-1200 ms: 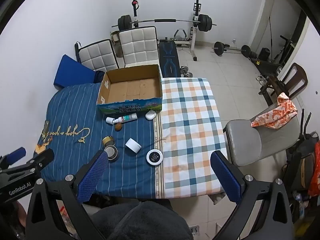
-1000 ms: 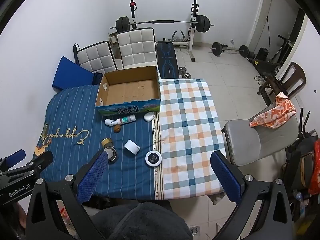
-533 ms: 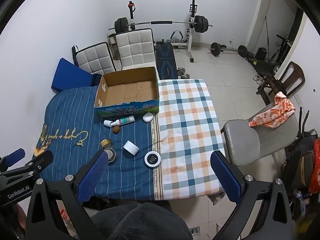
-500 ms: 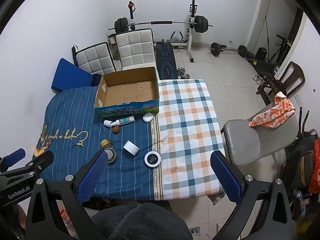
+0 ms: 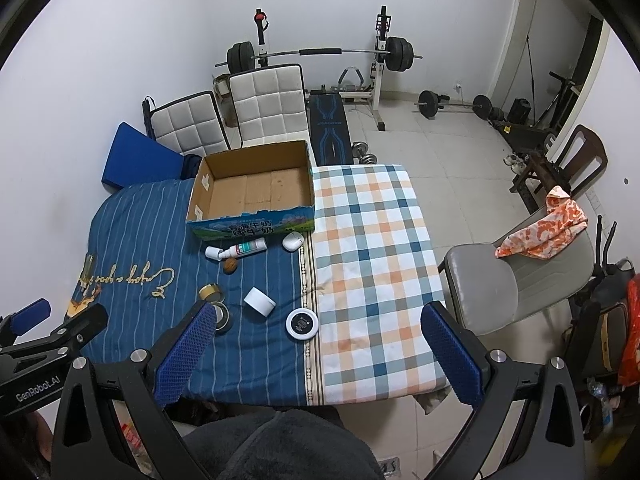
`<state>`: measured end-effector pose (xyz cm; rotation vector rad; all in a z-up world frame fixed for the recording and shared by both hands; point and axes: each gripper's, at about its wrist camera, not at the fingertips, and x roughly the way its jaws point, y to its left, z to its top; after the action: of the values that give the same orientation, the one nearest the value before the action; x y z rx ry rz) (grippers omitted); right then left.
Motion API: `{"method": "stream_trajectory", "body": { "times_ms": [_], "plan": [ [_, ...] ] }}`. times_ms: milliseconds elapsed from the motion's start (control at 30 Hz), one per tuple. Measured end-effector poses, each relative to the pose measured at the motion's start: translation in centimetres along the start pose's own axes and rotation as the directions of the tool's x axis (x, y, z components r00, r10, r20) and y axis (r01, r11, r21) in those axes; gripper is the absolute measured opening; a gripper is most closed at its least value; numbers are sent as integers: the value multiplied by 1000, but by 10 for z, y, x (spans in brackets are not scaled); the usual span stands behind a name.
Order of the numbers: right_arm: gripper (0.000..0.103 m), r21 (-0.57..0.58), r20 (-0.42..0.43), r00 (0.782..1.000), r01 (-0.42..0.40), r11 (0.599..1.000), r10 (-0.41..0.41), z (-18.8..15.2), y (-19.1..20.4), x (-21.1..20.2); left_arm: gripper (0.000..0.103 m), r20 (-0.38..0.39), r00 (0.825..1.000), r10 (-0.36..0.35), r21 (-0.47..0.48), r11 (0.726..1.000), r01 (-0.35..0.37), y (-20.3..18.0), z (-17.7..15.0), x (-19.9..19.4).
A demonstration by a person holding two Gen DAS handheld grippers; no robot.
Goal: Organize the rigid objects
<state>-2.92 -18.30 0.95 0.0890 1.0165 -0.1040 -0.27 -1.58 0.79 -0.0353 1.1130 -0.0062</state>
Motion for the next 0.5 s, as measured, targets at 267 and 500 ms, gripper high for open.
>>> {"method": "stream_trajectory", "body": {
  "times_ms": [267,500],
  "plan": [
    [103,-4,5,1000,-3,1000,3,1,1,-2,103,1,1000,1,-3,1000,-1,1,3,-2],
    [103,-7,10,1000,-1,1000,1,2,1,-3,103,7,1000,-3,-6,1000,3,0,6,-5]
  ]
}}
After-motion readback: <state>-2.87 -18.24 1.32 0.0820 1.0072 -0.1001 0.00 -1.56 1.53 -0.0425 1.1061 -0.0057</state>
